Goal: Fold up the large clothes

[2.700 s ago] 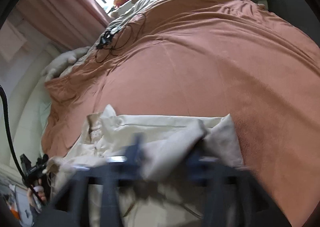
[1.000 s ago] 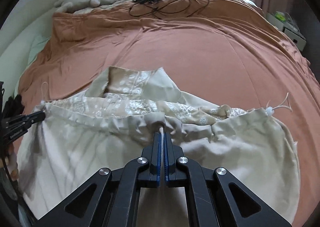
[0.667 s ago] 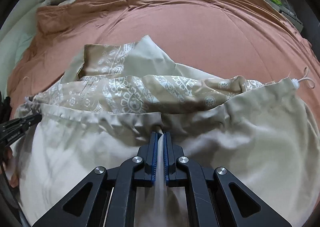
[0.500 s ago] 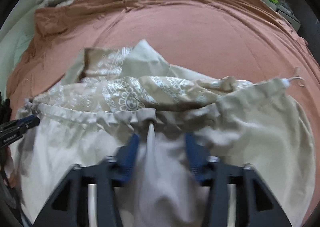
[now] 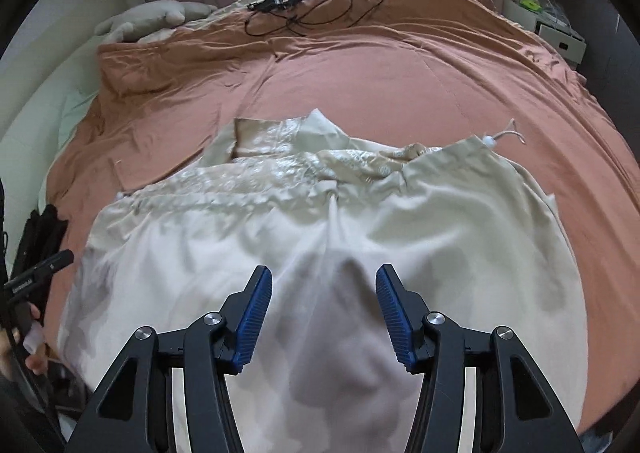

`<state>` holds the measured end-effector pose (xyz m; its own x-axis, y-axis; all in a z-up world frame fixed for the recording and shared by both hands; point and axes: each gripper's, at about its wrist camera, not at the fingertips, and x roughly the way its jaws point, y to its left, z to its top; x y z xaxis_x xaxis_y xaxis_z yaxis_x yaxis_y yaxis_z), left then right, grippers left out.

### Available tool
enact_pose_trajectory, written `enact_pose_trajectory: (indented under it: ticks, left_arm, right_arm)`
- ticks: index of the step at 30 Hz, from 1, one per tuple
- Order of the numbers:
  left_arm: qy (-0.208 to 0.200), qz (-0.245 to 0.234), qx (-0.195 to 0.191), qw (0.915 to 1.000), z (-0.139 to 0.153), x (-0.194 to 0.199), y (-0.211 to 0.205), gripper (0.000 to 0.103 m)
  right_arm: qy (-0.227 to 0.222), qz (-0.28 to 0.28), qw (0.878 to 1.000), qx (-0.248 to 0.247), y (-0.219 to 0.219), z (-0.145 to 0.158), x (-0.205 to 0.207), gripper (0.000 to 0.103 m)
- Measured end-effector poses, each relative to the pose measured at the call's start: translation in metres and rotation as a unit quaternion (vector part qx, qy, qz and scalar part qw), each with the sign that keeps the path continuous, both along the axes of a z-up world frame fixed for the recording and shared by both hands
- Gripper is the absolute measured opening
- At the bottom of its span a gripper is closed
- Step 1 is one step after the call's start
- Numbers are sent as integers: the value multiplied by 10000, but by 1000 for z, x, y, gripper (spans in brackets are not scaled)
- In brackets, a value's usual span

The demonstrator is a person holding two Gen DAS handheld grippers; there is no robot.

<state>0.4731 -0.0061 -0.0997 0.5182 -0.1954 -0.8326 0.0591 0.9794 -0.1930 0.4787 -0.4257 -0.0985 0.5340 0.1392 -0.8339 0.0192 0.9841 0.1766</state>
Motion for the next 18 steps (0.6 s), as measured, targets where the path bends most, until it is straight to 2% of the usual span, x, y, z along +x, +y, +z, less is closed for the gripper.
enact_pose_trajectory:
  ticks: [6,13,16,18]
  left_arm:
    - [-121,238,-59,9996,8,-45,36,77]
    - [-57,515,-158,9985,-6,-89,77,77]
    - [-24,671,-290,9973,-16,-107,93,73]
    - [42,797,-467,9957,-26,-116,105,64]
  right_arm:
    - [-16,52,9999,132,18,11,-45,54]
    - [12,130,9998,132,37,6,-78,54]
    - [31,167,9997,171,46,3,-91,54]
    - [56,220,9995,206,54,-1,-100,54]
